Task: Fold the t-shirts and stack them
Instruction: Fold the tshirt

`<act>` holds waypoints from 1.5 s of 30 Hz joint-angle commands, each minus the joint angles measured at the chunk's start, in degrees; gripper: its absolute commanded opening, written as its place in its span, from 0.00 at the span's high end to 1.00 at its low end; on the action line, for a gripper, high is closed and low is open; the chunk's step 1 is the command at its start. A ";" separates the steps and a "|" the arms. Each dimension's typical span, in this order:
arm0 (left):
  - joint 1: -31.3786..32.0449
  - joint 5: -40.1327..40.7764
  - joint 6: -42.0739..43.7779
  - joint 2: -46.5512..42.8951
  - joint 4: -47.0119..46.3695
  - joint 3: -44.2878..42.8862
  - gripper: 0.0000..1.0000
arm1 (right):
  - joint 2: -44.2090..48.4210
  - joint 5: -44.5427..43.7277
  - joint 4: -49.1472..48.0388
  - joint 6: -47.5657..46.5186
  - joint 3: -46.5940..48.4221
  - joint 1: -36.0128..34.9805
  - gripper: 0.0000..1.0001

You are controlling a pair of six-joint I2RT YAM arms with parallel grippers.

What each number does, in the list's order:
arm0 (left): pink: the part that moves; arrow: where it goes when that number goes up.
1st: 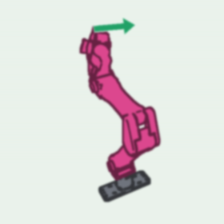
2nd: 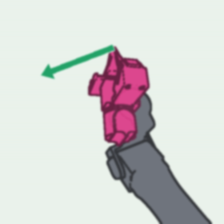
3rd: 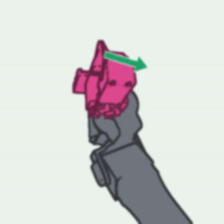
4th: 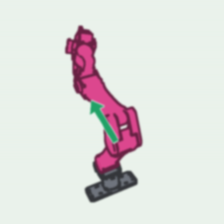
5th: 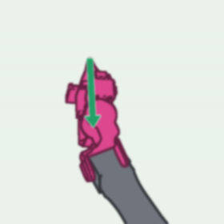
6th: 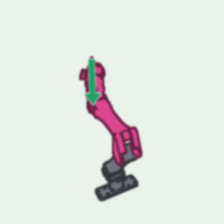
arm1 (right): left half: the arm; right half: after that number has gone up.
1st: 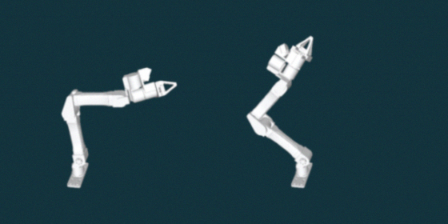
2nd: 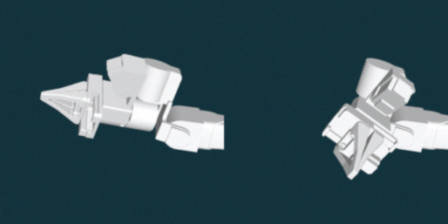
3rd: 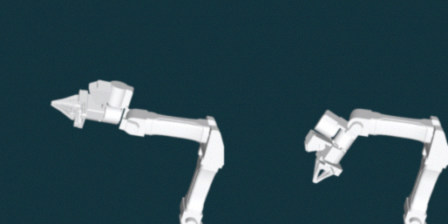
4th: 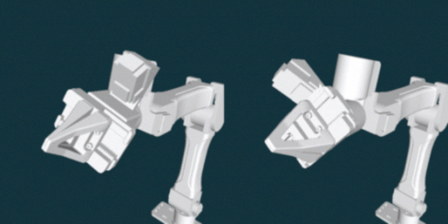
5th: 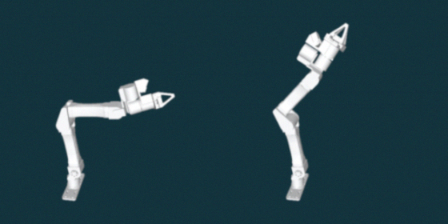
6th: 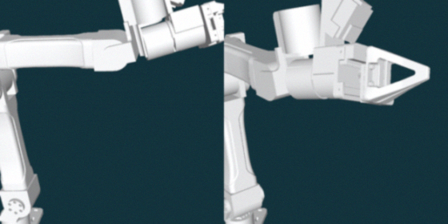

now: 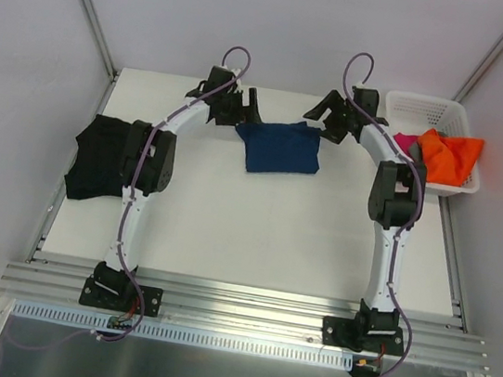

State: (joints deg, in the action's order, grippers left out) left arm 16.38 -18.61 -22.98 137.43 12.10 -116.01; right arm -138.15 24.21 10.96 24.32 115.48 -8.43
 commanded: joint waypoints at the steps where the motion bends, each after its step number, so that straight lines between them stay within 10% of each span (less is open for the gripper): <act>1: -0.56 2.61 2.50 -9.71 0.38 3.49 0.01 | 10.26 -0.21 -2.17 -1.29 -2.09 -0.01 0.09; 14: -2.32 0.95 0.93 -17.11 6.27 14.93 0.01 | 13.87 2.69 -1.12 3.89 -8.78 -5.02 0.10; 45: -1.09 -14.26 -14.98 5.48 -2.78 5.35 0.11 | 1.04 2.42 1.87 9.43 -6.85 -5.64 0.11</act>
State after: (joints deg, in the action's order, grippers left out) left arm 13.89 -32.51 -36.84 139.46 7.33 -111.00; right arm -135.61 26.68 11.55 32.86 107.77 -14.22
